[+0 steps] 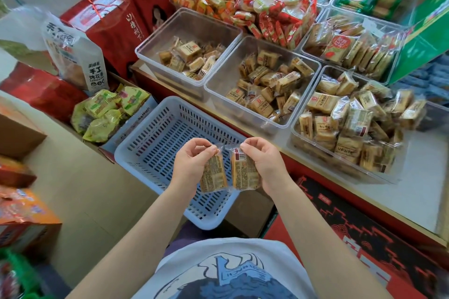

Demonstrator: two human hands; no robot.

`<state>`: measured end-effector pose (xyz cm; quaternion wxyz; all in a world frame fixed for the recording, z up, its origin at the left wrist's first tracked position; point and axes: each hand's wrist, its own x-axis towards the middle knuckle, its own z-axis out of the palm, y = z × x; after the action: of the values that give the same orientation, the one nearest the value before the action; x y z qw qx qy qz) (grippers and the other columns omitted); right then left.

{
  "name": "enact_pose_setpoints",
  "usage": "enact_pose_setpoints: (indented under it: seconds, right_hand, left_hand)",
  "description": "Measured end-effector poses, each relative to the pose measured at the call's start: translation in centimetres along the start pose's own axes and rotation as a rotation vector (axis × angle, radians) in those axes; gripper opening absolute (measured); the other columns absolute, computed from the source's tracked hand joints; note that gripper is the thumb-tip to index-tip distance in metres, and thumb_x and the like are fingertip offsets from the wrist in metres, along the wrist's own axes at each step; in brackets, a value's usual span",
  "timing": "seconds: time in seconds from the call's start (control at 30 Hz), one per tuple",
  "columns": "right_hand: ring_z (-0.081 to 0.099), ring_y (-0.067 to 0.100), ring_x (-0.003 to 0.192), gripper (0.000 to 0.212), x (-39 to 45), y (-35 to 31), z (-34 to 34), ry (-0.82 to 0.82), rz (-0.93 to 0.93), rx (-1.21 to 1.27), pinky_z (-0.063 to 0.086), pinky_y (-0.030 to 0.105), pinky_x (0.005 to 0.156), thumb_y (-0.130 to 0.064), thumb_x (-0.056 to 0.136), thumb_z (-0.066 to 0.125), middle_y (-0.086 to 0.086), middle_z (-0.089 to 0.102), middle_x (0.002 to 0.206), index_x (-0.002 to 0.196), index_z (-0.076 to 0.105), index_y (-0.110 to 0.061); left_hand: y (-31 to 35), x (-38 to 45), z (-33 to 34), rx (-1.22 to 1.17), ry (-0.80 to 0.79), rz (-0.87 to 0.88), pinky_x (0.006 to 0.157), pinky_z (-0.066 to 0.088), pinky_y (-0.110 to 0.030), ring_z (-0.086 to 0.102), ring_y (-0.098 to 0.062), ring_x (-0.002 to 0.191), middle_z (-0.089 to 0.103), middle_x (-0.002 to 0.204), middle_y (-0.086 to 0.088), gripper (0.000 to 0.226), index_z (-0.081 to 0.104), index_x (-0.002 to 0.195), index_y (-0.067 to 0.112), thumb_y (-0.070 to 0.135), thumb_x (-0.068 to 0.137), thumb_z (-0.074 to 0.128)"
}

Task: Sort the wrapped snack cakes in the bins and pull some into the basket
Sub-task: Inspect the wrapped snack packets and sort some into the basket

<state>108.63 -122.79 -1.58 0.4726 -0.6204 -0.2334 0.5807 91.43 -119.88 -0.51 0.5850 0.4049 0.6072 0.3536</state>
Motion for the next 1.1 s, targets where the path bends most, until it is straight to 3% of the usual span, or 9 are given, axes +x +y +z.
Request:
enact_pose_setpoints:
  seconds: [0.13, 0.3, 0.47, 0.6, 0.73, 0.83, 0.97, 1.1]
  right_hand:
    - [0.067, 0.024, 0.082, 0.006, -0.1, 0.0, 0.1, -0.045, 0.029, 0.016, 0.058, 0.048, 0.082, -0.016, 0.096, 0.067, 0.006, 0.070, 0.086, 0.090, 0.066, -0.018]
    - [0.066, 0.022, 0.080, 0.008, -0.2, 0.1, 0.1, -0.166, 0.100, -0.008, 0.057, 0.041, 0.077, -0.014, 0.093, 0.070, 0.007, 0.067, 0.086, 0.087, 0.067, -0.018]
    - [0.070, 0.029, 0.090, 0.003, 0.1, 0.2, 0.4, -0.134, 0.110, -0.026, 0.060, 0.049, 0.087, -0.018, 0.092, 0.072, 0.010, 0.074, 0.092, 0.090, 0.072, -0.015]
    - [0.072, 0.028, 0.094, 0.005, 0.0, -0.3, 0.9, -0.158, 0.090, -0.039, 0.061, 0.049, 0.088, -0.015, 0.093, 0.072, 0.012, 0.076, 0.097, 0.088, 0.074, -0.016]
    - [0.069, 0.021, 0.094, 0.019, 0.4, -0.6, 0.7, -0.125, 0.047, -0.082, 0.058, 0.037, 0.081, -0.026, 0.096, 0.069, 0.010, 0.071, 0.104, 0.111, 0.067, -0.014]
    - [0.065, 0.018, 0.088, 0.025, 0.6, -0.6, -0.1, -0.114, 0.041, -0.166, 0.052, 0.032, 0.079, -0.034, 0.096, 0.069, 0.002, 0.070, 0.094, 0.111, 0.067, -0.013]
    - [0.067, 0.014, 0.096, 0.028, 0.2, -0.5, -0.1, -0.150, 0.075, -0.251, 0.047, 0.030, 0.078, -0.038, 0.094, 0.070, -0.001, 0.073, 0.101, 0.108, 0.070, -0.014]
    - [0.062, 0.011, 0.099, 0.023, -0.3, -0.6, 0.5, -0.081, 0.048, -0.324, 0.045, 0.026, 0.072, -0.037, 0.095, 0.070, -0.002, 0.072, 0.106, 0.104, 0.071, -0.015]
  left_hand:
    - [-0.2, 0.7, 0.0, -0.057, 0.055, -0.200, 0.063, 0.055, -0.036, 0.062, -0.020, 0.077, 0.063, 0.082, -0.003, 0.009, 0.059, 0.094, 0.015, 0.017, 0.100, 0.065]
    - [-0.5, 0.7, -0.2, -0.049, 0.006, -0.306, 0.066, 0.060, -0.037, 0.067, -0.021, 0.075, 0.066, 0.088, -0.010, 0.017, 0.062, 0.101, 0.006, 0.022, 0.099, 0.067]
    - [0.0, 0.1, 0.7, 0.035, -0.261, -0.276, 0.090, 0.061, -0.044, 0.074, -0.028, 0.096, 0.072, 0.109, -0.017, 0.064, 0.058, 0.117, 0.010, 0.056, 0.077, 0.075]
    - [-0.7, -0.1, 0.9, 0.063, -0.386, -0.249, 0.099, 0.056, -0.051, 0.071, -0.032, 0.108, 0.069, 0.118, -0.020, 0.071, 0.054, 0.121, 0.009, 0.034, 0.067, 0.093]
    - [-0.8, 0.2, 0.6, 0.017, -0.287, -0.210, 0.083, 0.062, -0.038, 0.074, -0.026, 0.100, 0.075, 0.113, -0.015, 0.047, 0.064, 0.121, 0.008, 0.029, 0.084, 0.083]
    - [-0.7, 0.5, -0.2, -0.105, -0.116, -0.288, 0.079, 0.060, -0.033, 0.074, -0.022, 0.096, 0.076, 0.108, -0.010, 0.033, 0.068, 0.115, 0.012, 0.032, 0.090, 0.076]
    - [-0.7, 0.5, -0.6, -0.231, 0.014, -0.340, 0.070, 0.059, -0.029, 0.075, -0.021, 0.094, 0.078, 0.104, -0.009, 0.040, 0.067, 0.118, 0.010, 0.034, 0.088, 0.078]
    - [-1.1, 0.2, -0.6, -0.338, 0.093, -0.378, 0.066, 0.060, -0.030, 0.074, -0.023, 0.096, 0.077, 0.105, -0.010, 0.043, 0.063, 0.122, 0.008, 0.031, 0.088, 0.079]
